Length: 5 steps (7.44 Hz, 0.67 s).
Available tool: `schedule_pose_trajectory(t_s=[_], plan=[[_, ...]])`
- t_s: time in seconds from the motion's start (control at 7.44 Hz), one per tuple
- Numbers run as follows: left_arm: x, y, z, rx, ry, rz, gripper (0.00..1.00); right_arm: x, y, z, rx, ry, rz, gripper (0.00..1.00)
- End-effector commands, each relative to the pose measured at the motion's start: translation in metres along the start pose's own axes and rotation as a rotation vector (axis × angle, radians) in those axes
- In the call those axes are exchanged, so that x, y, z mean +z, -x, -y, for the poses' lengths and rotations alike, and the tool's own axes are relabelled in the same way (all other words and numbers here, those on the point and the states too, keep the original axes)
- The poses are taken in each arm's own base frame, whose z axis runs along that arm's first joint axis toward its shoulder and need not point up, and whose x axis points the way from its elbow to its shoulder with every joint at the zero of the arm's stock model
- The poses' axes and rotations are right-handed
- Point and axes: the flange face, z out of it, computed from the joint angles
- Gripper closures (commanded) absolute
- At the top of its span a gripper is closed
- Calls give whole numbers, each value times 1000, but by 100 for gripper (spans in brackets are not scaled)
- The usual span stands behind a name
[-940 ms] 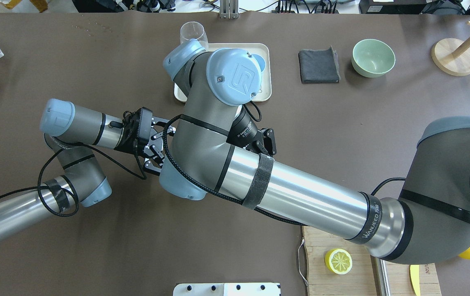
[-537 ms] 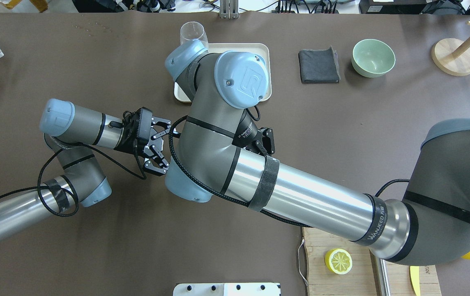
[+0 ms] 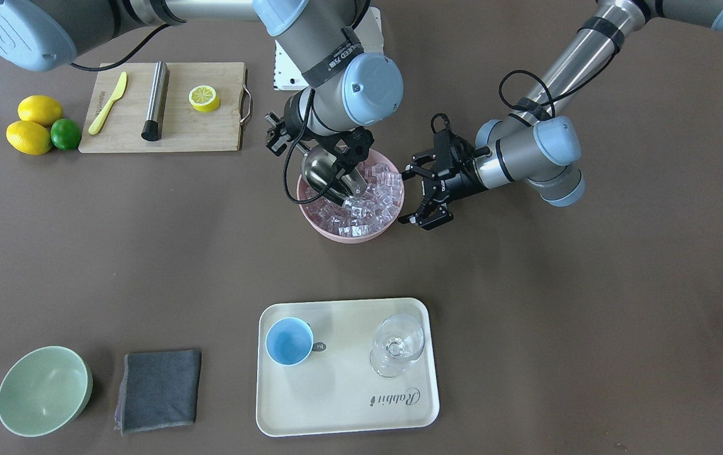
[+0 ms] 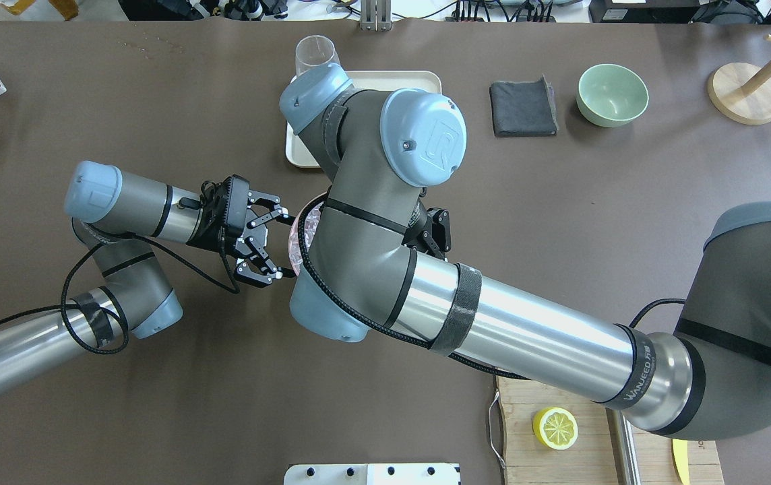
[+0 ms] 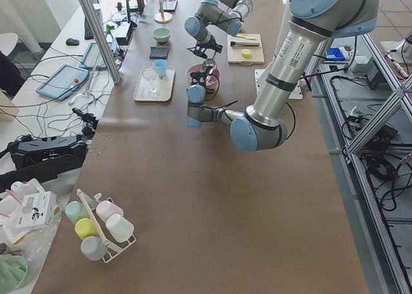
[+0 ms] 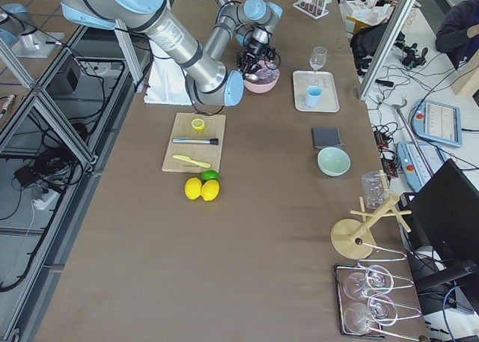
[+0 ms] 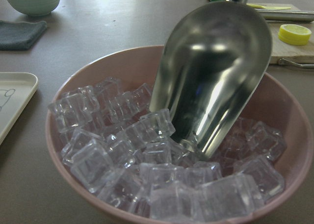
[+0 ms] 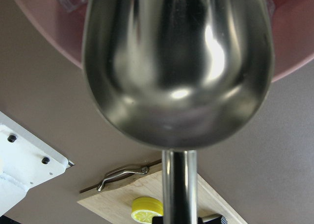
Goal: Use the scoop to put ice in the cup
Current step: 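Drag the scoop through the ice with the right gripper to collect cubes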
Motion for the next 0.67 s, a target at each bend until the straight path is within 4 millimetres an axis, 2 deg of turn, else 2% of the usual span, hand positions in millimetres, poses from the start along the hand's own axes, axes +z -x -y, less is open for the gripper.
schedule_pose_trajectory(t_s=[0.0, 0.27, 0.54], plan=[[-1, 1, -1, -2, 3, 1, 2, 6, -4, 5, 4, -33, -7, 100], [-1, 1, -1, -2, 3, 1, 2, 12, -7, 8, 11, -21, 0, 100], [-4, 2, -2, 0, 4, -8, 2, 7, -6, 12, 24, -60, -9, 100]])
